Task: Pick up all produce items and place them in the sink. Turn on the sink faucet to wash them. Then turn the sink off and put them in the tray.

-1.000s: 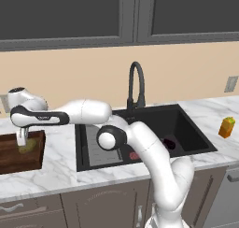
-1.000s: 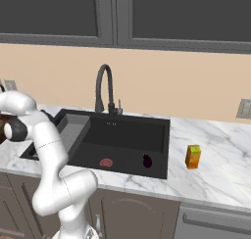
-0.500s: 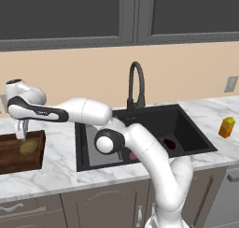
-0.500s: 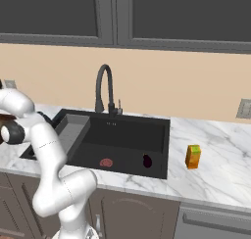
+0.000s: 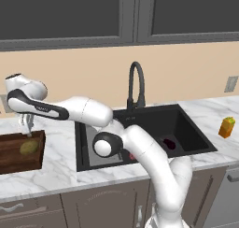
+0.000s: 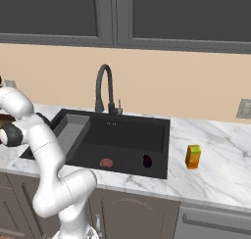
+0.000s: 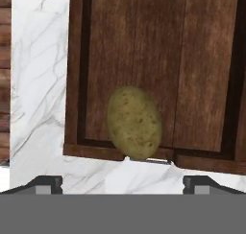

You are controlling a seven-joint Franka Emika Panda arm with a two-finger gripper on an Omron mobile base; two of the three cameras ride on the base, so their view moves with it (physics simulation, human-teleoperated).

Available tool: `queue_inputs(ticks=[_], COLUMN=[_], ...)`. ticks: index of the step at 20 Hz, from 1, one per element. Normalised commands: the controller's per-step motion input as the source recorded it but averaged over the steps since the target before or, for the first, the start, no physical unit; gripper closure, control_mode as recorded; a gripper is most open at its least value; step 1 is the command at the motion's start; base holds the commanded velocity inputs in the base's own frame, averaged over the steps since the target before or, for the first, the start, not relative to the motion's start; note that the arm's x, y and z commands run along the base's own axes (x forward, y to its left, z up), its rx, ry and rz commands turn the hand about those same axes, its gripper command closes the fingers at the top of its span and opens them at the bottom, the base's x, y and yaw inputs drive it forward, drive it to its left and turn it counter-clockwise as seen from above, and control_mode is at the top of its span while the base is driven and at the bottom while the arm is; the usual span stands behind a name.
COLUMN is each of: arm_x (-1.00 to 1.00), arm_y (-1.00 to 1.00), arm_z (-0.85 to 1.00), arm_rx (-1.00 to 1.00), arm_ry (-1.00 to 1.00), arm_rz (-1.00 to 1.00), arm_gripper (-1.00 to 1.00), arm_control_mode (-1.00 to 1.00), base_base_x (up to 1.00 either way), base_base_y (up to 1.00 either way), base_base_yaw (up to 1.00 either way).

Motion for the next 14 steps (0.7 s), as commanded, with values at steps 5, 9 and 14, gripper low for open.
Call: queue_inputs(ticks=[5, 9, 14], arm_x=[-0.07, -0.06, 0.00], arm_y=[-0.32, -0.37, -0.35], arm_z=[0.00, 0.00, 0.02], arm_rx=[0.00, -0.09, -0.32], arm_ry=[-0.03, 0.03, 0.09], arm_rz=[0.00, 0.00, -0.01], arm_gripper=[-1.00, -1.00, -1.00], arm_control_mode=[-1.00, -1.00, -1.00], base_base_x=[0.00, 0.00, 0.00], base_base_y=[0.00, 0.00, 0.00], base_base_yaw=[0.00, 0.00, 0.00])
